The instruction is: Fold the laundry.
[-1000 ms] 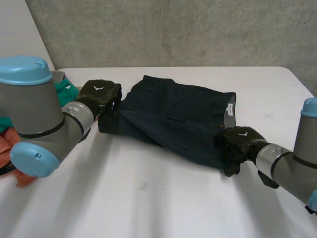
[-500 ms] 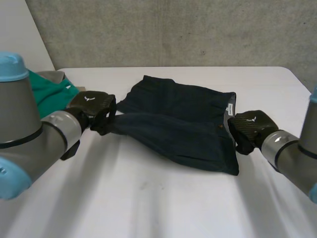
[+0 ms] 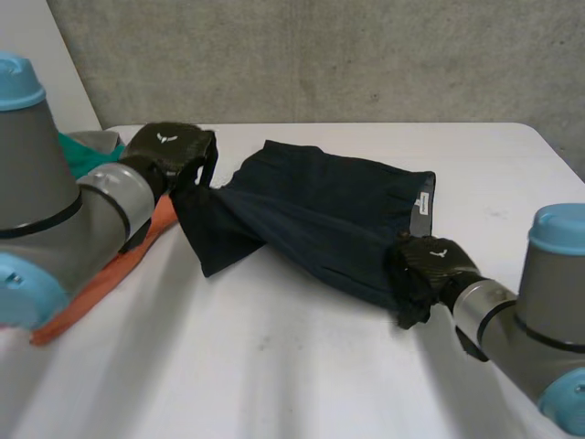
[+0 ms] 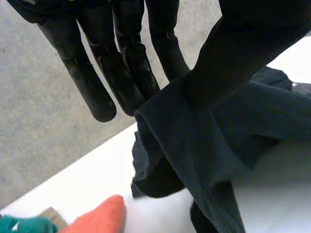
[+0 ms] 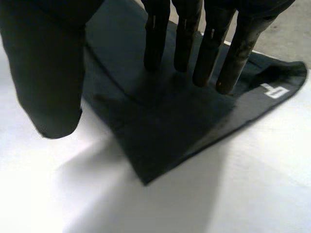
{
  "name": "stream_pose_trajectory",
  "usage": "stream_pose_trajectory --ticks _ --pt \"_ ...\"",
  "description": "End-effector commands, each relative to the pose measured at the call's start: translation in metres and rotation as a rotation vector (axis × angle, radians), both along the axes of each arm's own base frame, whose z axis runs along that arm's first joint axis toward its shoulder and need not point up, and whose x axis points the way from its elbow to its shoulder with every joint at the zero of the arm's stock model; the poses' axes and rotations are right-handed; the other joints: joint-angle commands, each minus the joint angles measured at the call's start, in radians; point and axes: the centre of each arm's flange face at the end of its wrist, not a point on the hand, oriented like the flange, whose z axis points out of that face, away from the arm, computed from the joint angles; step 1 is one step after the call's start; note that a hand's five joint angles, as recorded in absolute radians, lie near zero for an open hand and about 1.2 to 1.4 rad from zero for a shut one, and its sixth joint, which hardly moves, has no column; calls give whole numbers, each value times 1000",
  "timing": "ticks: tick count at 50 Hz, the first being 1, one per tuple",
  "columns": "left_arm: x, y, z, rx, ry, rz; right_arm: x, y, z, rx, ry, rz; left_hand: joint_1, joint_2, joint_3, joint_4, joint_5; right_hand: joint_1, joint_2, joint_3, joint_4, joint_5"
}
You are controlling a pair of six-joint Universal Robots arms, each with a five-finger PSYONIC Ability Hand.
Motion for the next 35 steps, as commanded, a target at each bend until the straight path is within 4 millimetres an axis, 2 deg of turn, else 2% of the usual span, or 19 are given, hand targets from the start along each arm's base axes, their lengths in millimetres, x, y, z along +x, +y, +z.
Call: stream_pose_trajectory --ticks 1,14,15,19,23,25,27,28,31,32,35 --pt "-10 -16 1 -14 52 3 20 9 -5 -35 -25 48 249 196 199 195 235 49 19 26 26 32" --pt "-10 -20 4 -3 96 13 21 -17 -26 -105 47 -103 249 196 199 195 235 289 260 266 267 273" --pt "-10 -20 4 -5 96 15 21 -19 -26 -111 48 -108 249 196 199 195 235 336 307 313 314 320" --pt "-8 -21 5 -6 98 21 18 -26 -24 -132 47 -139 249 196 199 195 235 878 849 855 856 862" --pt "-9 -16 -1 14 84 12 18 -26 -12 -158 38 -130 249 196 199 195 235 934 905 911 912 918" --pt "-8 -12 -9 44 67 9 18 -25 9 -216 50 -113 249 196 199 195 235 934 905 911 912 918" --pt "-6 -7 -15 71 49 7 17 -22 22 -253 75 -91 249 196 199 195 235 934 905 911 912 918" --pt "-2 2 -17 98 35 7 15 -19 33 -283 119 -57 249 196 199 195 235 934 905 911 912 918" --pt "5 18 -19 149 8 2 7 -16 42 -289 216 -4 249 196 199 195 235 934 905 911 912 918" --pt "10 31 -22 192 -22 -5 -1 -14 47 -279 296 29 249 196 199 195 235 934 905 911 912 918" --pt "19 53 -27 242 -102 -24 -18 -4 56 -233 468 98 249 196 199 195 235 934 905 911 912 918"
